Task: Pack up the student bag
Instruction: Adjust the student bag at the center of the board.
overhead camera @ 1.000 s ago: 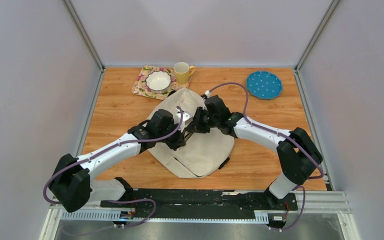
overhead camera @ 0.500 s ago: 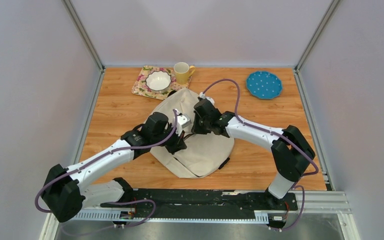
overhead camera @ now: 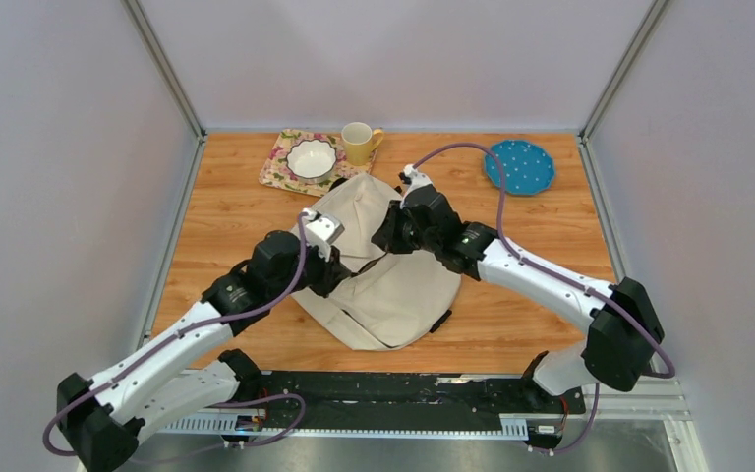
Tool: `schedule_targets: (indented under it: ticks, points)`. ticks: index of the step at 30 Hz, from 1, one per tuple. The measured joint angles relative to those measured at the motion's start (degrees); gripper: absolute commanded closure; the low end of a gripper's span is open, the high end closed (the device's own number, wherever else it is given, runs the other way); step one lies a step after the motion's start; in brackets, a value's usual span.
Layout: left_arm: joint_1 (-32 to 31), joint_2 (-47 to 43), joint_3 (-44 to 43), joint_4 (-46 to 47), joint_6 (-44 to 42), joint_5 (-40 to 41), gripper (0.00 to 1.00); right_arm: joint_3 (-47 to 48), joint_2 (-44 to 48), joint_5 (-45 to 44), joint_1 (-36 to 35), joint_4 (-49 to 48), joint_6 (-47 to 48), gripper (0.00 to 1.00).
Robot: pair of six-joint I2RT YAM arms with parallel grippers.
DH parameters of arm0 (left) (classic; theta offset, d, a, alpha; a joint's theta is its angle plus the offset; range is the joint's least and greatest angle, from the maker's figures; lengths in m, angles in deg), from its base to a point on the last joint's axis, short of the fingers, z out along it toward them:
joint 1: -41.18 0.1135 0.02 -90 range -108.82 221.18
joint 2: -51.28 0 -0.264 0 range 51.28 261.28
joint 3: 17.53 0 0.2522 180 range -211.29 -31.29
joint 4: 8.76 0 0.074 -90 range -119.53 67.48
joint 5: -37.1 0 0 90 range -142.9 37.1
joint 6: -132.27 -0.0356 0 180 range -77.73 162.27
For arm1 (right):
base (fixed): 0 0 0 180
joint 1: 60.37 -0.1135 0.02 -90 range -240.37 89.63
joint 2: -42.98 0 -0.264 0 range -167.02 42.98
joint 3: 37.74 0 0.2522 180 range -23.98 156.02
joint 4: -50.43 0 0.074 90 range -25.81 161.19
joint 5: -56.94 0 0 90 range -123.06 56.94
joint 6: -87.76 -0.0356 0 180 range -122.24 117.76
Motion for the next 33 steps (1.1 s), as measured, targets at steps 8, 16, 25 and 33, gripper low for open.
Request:
schedule_targets:
  ticks: [8,16,25,33]
  points:
    - [0.4,-11.0,3.7,-3.1,9.2,14.7,0.45,4.7,-12.8,7.2,-1.6,-0.8,0.9,0.98]
    - [2.3,-14.3,10.3,-8.0,19.2,18.5,0.3,7.7,-17.6,0.6,-2.6,5.8,2.3,1.0]
    - [2.6,-16.3,12.1,-11.1,25.3,18.6,0.22,8.5,-11.8,-10.3,-2.5,13.3,5.6,0.89]
    - [3.5,-17.7,16.4,-9.3,30.7,15.8,0.21,8.7,-5.7,1.1,-2.5,7.2,6.3,0.93]
